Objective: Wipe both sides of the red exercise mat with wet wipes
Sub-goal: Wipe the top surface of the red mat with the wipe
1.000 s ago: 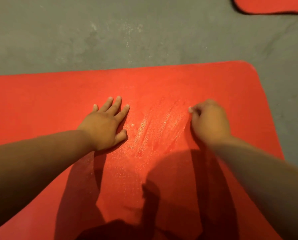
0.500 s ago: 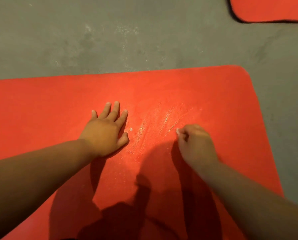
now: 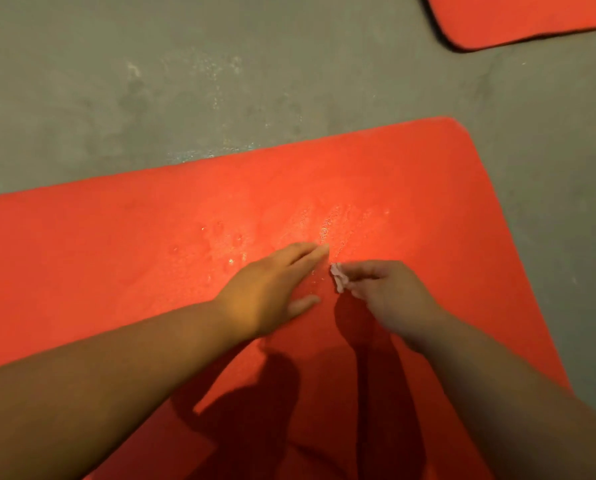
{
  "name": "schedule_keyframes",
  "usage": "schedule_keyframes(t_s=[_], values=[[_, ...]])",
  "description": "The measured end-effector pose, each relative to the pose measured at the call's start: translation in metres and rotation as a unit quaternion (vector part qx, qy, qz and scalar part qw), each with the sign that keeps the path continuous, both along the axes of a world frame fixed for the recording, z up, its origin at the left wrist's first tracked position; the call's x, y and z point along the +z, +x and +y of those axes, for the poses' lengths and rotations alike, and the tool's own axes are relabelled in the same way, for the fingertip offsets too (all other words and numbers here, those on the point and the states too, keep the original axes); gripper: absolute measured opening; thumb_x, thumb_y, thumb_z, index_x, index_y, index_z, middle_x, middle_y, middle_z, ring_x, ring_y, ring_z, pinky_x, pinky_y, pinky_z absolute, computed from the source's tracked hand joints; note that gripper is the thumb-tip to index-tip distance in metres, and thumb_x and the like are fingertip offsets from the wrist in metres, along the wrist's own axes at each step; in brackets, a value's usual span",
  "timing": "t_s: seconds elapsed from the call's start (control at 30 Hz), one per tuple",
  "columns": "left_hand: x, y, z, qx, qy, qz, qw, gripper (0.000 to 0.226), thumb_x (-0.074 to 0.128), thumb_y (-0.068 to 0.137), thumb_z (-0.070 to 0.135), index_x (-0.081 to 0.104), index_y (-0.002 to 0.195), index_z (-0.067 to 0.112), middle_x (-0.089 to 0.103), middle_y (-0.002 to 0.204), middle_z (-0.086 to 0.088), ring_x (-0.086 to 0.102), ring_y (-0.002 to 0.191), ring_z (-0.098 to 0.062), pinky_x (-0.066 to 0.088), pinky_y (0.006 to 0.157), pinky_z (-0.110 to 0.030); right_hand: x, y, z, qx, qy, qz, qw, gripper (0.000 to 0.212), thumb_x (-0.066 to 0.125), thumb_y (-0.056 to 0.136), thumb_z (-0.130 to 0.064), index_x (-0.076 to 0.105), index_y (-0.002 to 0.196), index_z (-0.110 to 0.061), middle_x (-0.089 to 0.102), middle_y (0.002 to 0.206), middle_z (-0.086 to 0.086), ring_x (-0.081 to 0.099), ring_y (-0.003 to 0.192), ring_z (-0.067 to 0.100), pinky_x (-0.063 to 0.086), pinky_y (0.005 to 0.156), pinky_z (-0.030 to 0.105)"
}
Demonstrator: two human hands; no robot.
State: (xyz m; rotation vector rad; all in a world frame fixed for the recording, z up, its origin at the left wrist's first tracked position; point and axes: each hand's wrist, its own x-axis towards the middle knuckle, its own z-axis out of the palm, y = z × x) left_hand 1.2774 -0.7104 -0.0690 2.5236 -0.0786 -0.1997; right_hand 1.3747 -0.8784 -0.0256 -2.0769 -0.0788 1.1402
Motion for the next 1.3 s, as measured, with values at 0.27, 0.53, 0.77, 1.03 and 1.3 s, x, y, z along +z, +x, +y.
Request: schedule_keyframes(t_s=[0.27,0.53,0.77,1.03,1.3], values=[[-0.021,0.039,-0.016,-0.152,0.06,-0.121,0.979,0.027,0.047,0.088,0.032,0.069,0.091,0.015,0.059,0.085,-0.005,0.06,0.074,-0.023,0.053,0.057,-0.028,0.008,0.017,-0.033,0.05,-0.237,-0.236,0.941,0.029,0.056,0.082,-0.009,0.066,0.108,-0.017,0.063,0.104,0.012,0.053,0.106,0.027,0.039,0.093,0.031],[-0.007,0.088,0.078,0.052,0.151,-0.096,0.982,0.033,0.048,0.091,0.03,0.068,0.08,0.005,0.06,0.081,-0.014,0.059,0.076,-0.035,0.047,0.062,-0.036,0.0,0.032,0.022,0.191,-0.328,-0.17,0.909,0.104,0.062,0.076,-0.064,0.003,0.151,-0.023,0.013,0.149,0.033,0.011,0.141,0.045,0.015,0.116,0.047],[-0.01,0.0,0.06,-0.148,0.068,-0.063,0.985,0.011,0.056,0.092,0.019,0.063,0.093,0.011,0.057,0.093,-0.007,0.052,0.08,-0.025,0.045,0.072,-0.034,-0.009,0.032,0.035,0.183,-0.341,-0.127,0.913,0.116,0.066,0.074,-0.063,-0.018,0.148,-0.03,-0.018,0.148,0.036,-0.008,0.138,0.054,0.023,0.108,0.058],[-0.001,0.087,0.11,0.066,0.165,-0.071,0.982,0.012,0.058,0.089,0.015,0.069,0.09,0.009,0.058,0.089,-0.017,0.058,0.079,-0.037,0.044,0.067,-0.036,-0.012,0.039,0.041,0.174,-0.34,-0.098,0.919,0.12,0.069,0.073,-0.059,-0.023,0.145,-0.032,-0.024,0.146,0.037,-0.012,0.137,0.055,0.023,0.107,0.06],[-0.001,0.062,0.092,0.072,0.127,-0.08,0.986,0.021,0.051,0.094,0.022,0.068,0.097,0.012,0.059,0.088,-0.011,0.058,0.081,-0.033,0.044,0.068,-0.034,-0.012,0.039,0.039,0.167,-0.333,-0.098,0.923,0.119,0.067,0.074,-0.061,-0.024,0.145,-0.032,-0.025,0.146,0.035,-0.013,0.136,0.056,0.023,0.106,0.061]])
